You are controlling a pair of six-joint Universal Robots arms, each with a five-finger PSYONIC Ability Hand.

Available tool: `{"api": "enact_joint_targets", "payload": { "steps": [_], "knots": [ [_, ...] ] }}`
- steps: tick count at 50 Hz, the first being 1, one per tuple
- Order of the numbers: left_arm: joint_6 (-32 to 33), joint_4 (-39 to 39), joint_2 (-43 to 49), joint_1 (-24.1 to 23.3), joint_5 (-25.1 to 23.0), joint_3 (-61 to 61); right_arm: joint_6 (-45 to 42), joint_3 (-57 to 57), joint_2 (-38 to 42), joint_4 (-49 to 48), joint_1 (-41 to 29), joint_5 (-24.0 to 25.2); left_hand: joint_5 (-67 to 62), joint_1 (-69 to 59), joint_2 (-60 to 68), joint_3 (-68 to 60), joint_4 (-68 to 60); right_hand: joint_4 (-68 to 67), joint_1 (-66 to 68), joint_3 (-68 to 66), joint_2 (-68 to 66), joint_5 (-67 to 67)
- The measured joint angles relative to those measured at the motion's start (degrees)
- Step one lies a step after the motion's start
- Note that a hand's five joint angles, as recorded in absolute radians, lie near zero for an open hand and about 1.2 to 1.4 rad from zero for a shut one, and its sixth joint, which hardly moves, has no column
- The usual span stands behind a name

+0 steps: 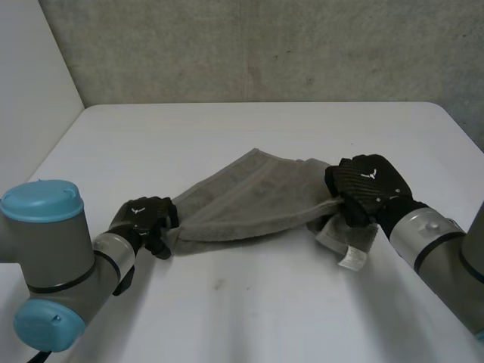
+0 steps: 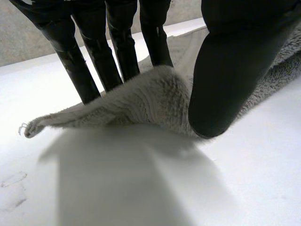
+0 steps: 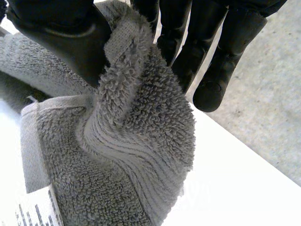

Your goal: Fold the towel.

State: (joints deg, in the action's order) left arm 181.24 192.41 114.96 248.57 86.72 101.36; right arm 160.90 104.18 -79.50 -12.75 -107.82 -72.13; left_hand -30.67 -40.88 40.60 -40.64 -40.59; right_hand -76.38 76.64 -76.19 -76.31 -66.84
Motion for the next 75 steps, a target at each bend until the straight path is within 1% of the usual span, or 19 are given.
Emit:
{"api": "enact_joint_targets", "payload": {
  "steps": [6,12,20,26,31,34,36,39,43,46,51,54,63,66,70,75],
  "knots": [
    [0.1,0.0,0.3,0.0,0.2,0.0,-0.3,0.7,-2.3,0.9,1.4,0.9,3.6,3.4,-3.4,3.4,3.3,0.0,0.0,0.0,0.0,0.0],
    [0.3,0.0,0.3,0.0,0.4,0.0,-0.2,0.8,-5.5,0.9,3.1,1.2,4.2,4.0,-3.9,3.9,3.8,0.0,0.0,0.0,0.0,0.0],
    [3.2,1.6,0.3,0.0,0.7,0.0,-0.2,2.4,-10.5,1.1,6.8,4.6,3.9,4.0,-3.8,3.8,3.8,0.0,0.0,-0.2,0.0,0.0],
    [4.6,2.9,0.8,0.0,0.7,0.0,-0.1,3.7,-12.8,1.5,9.5,6.5,2.4,2.6,-2.3,2.4,2.4,0.0,0.0,-0.7,0.0,0.0],
    [5.5,3.3,1.9,-0.1,0.6,-0.1,0.0,4.3,-13.5,1.7,10.6,7.4,-4.9,-5.3,5.6,-5.1,-5.1,0.0,0.0,-0.7,0.0,0.0],
    [6.3,3.4,2.4,-0.1,0.5,-0.1,0.0,4.5,-13.5,1.7,10.8,7.6,-13.2,-13.0,13.3,-13.2,-13.4,0.0,0.0,-0.7,0.0,0.0],
    [7.4,3.7,2.7,-0.2,0.4,-0.3,0.0,4.5,-13.5,1.6,10.7,7.7,-22.3,-22.5,22.6,-22.3,-22.5,0.0,0.1,-0.7,0.0,0.0],
    [9.3,4.3,2.6,-0.1,0.5,-0.5,0.0,4.2,-13.5,1.6,10.6,7.7,-26.1,-25.8,26.9,-26.7,-26.9,0.0,0.1,-0.7,0.0,0.0],
    [11.4,5.2,1.4,0.2,0.6,-0.7,-0.1,3.1,-13.4,1.8,10.5,7.7,-27.7,-26.9,28.6,-28.4,-28.5,0.0,0.1,-0.7,0.0,0.0],
    [12.5,5.7,-1.3,0.8,0.7,-0.8,-0.2,1.2,-13.5,3.0,10.4,7.7,-28.0,-27.1,28.9,-28.7,-28.9,0.0,0.1,-0.7,0.0,0.0],
    [13.0,5.9,-8.1,2.2,0.8,-0.6,-0.7,-3.9,-14.1,8.0,10.3,7.9,-28.3,-27.4,29.1,-28.9,-29.1,0.0,0.1,-0.7,0.0,0.0],
    [13.0,5.7,-13.6,2.9,0.8,-0.5,-2.2,-8.6,-14.6,13.1,10.3,8.2,-28.3,-27.5,29.1,-29.0,-29.1,0.0,0.1,-0.7,0.0,0.0],
    [13.1,3.7,-31.8,3.4,0.4,-1.2,-9.4,-27.3,-15.4,32.5,10.3,9.5,-28.3,-27.6,29.2,-29.0,-29.2,0.0,0.1,-0.7,0.0,0.0],
    [13.1,1.8,-35.7,3.4,0.3,-2.4,-10.9,-33.1,-15.1,37.9,10.1,9.7,-28.3,-27.6,29.2,-29.0,-29.2,0.0,0.1,-0.7,0.0,0.0],
    [13.2,-1.8,-38.1,3.2,0.2,-4.7,-12.2,-39.6,-13.8,43.7,9.9,9.7,-28.3,-27.6,29.2,-29.0,-29.2,0.0,0.1,-0.7,0.0,0.0],
    [13.6,-5.2,-36.0,3.2,0.2,-6.8,-13.2,-43.3,-10.5,47.1,9.6,9.6,-28.4,-27.8,29.2,-29.0,-29.2,0.0,0.1,-0.7,0.0,0.0]
  ]
}}
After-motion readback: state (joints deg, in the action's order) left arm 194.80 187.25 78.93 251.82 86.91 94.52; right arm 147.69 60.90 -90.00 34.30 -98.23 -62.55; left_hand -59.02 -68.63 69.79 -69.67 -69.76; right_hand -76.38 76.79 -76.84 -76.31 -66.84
